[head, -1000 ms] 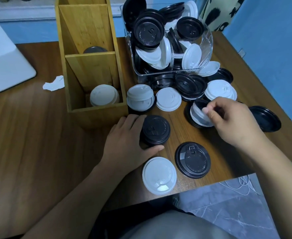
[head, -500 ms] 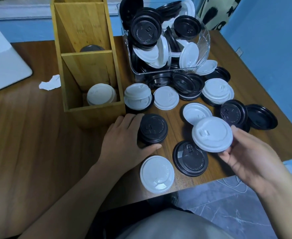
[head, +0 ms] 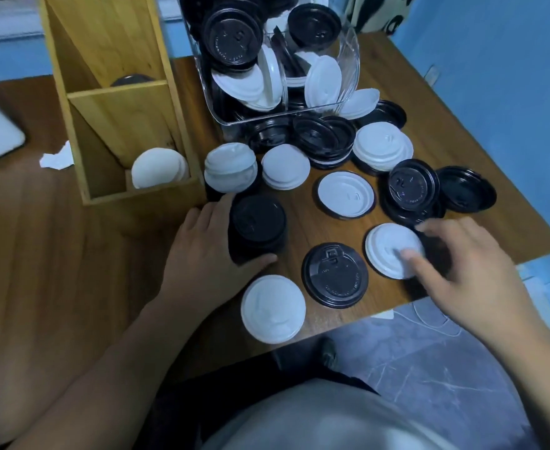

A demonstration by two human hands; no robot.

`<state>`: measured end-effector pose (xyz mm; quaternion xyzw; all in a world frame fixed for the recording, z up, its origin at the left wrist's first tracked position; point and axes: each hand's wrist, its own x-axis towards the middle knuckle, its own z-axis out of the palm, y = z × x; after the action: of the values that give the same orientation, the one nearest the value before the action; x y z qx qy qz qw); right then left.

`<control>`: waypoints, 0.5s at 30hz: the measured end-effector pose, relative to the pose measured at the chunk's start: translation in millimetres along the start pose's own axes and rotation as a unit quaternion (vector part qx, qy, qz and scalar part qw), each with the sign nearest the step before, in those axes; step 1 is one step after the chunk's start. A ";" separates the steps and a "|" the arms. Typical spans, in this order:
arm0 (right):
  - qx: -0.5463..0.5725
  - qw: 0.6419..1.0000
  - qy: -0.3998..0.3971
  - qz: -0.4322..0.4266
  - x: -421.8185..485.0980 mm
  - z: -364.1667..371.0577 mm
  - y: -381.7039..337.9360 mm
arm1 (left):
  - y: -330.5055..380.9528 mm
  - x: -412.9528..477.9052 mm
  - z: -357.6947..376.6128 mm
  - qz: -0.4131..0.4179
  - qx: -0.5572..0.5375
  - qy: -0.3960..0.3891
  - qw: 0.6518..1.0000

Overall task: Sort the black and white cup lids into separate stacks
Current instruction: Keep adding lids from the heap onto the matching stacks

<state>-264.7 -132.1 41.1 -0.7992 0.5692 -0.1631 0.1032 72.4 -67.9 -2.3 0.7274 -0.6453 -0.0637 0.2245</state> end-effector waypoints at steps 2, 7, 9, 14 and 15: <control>0.022 0.997 -0.056 -0.055 3.7 1.9 1.4 | 1.2 -3.3 -5.4 -0.021 -0.043 -0.013 0.999; 0.034 0.990 -0.115 -0.071 12.1 8.3 6.3 | 6.0 -23.7 -36.0 0.014 -0.119 0.036 0.992; 0.047 0.991 -0.105 -0.066 14.0 7.7 5.6 | 7.2 -38.3 -42.6 0.067 -0.136 -0.007 0.988; 0.057 0.995 -0.046 -0.063 14.9 2.2 -2.9 | 8.7 -63.4 -31.1 0.132 -0.100 -0.131 0.978; 0.062 0.995 -0.039 -0.061 15.8 2.3 -5.0 | 9.6 -63.7 -27.4 0.130 -0.091 -0.133 0.978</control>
<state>-254.8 -145.4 43.0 -0.8303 0.5038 -0.1730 0.1640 64.0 -0.3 13.4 0.5990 -0.7497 -0.1889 0.2085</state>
